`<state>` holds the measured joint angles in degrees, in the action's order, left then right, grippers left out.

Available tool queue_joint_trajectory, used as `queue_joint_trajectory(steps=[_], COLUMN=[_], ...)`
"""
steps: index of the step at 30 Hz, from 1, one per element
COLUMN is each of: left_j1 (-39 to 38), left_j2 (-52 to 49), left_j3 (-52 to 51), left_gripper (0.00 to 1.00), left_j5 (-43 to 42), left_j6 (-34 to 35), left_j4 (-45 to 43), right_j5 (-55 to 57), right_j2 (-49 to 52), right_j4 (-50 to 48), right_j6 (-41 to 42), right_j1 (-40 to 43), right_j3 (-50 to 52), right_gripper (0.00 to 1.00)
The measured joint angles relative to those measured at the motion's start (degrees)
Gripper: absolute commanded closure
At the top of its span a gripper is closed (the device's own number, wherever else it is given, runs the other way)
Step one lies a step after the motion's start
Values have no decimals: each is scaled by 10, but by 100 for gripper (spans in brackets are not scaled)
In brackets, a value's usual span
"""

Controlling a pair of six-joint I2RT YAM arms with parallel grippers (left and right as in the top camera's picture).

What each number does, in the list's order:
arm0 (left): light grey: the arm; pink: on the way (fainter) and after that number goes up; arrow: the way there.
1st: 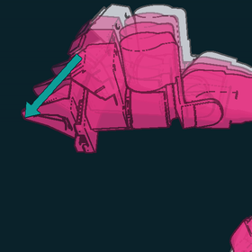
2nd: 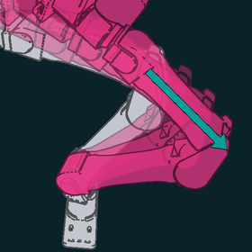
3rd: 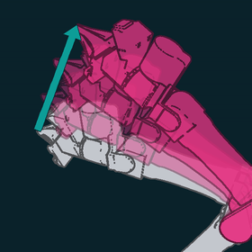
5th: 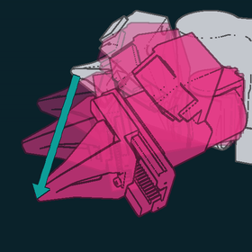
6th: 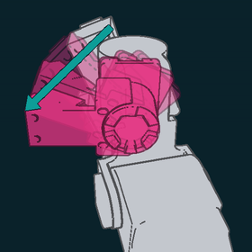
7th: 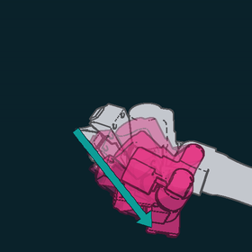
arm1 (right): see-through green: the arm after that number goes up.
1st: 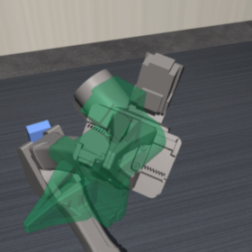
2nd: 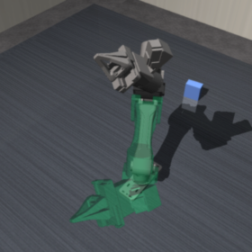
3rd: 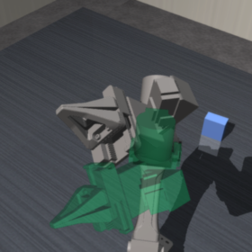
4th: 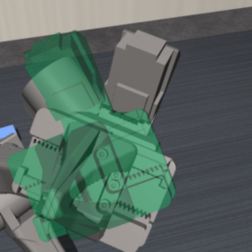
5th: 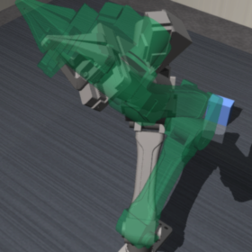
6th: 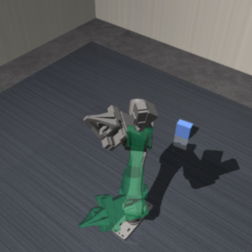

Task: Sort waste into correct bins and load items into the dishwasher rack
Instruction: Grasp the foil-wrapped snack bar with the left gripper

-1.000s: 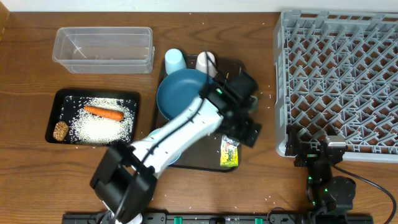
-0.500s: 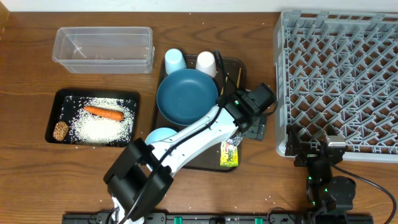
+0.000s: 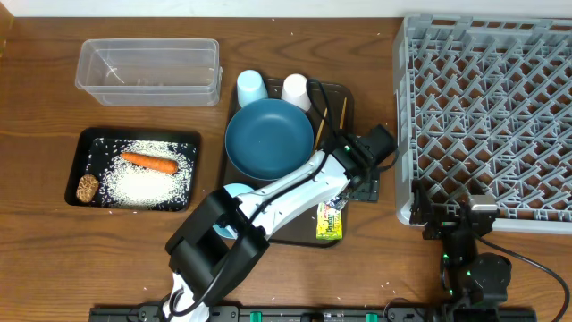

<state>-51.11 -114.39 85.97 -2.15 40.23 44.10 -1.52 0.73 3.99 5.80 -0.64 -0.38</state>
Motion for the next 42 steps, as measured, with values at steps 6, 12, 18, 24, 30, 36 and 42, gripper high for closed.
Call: queue_joint_trajectory(steps=[6,12,18,24,30,36,42], left_j1=[0,0,-9,-21,-20,-20,-20], left_j2=[-11,-19,-19,-20,-25,-28,-32], left_j3=[0,0,0,0,0,0,0], left_gripper=[20,29,37,39,46,53,73], left_j5=[0,0,0,0,5,30,45], left_j6=[7,11,14,15,17,16,18], left_j4=[-7,-7,-14,-21,-21,-22,-22], right_j5=[0,0,0,0,0,0,0], right_j2=[0,0,0,0,0,0,0], right_j4=[0,0,0,0,0,0,0], right_j6=[0,0,0,0,0,0,0], right_j1=[0,0,0,0,0,0,0], right_j3=[0,0,0,0,0,0,0], right_gripper=[1,1,1,1,1,1,1])
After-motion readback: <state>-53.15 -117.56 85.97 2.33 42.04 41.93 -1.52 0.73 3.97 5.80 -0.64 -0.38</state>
